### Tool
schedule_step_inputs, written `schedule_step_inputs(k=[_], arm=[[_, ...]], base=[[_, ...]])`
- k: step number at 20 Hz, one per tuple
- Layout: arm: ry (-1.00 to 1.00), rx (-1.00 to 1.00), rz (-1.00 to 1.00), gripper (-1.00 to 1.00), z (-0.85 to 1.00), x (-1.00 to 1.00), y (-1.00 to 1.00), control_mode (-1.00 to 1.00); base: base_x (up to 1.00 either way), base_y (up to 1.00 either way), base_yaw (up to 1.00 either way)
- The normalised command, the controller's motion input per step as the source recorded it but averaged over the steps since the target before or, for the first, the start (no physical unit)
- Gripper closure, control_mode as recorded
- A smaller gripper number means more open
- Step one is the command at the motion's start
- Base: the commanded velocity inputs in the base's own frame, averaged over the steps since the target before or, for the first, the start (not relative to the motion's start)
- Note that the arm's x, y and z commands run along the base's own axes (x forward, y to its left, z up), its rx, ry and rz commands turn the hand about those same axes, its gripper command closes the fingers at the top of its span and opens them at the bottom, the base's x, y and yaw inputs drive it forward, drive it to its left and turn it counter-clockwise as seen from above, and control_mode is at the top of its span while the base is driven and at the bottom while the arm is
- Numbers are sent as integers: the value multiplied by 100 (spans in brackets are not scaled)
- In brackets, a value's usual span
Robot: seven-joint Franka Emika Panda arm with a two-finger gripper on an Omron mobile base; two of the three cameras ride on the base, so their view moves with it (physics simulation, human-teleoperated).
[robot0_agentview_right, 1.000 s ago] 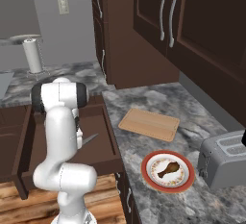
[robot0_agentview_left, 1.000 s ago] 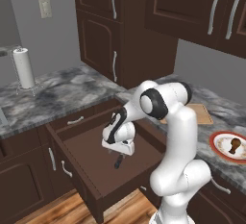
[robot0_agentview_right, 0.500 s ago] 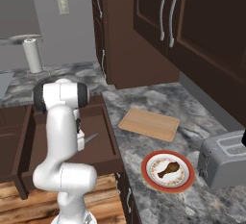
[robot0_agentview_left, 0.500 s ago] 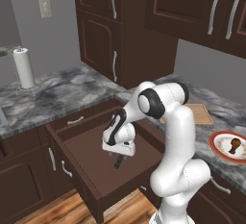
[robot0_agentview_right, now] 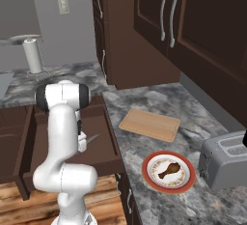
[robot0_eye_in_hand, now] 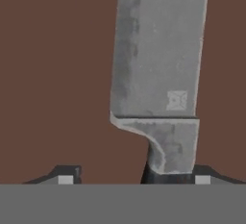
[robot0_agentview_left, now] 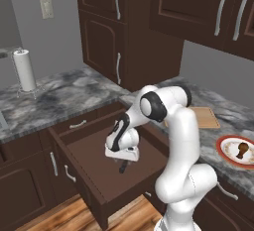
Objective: Pick up the knife from the drawer and place it on the cutting board. Then place the meat from the plate to the cutting board.
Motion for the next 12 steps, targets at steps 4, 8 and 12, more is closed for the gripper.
schedule_step_inputs(k=[4, 8, 12], arm=[[0, -1, 3, -100, -25, 2, 0, -100], [1, -1, 2, -100, -29, 0, 0, -100], [0, 0, 0, -100, -34, 0, 0, -100]], base=[[0, 0, 0], [0, 0, 0], [0, 0, 0]])
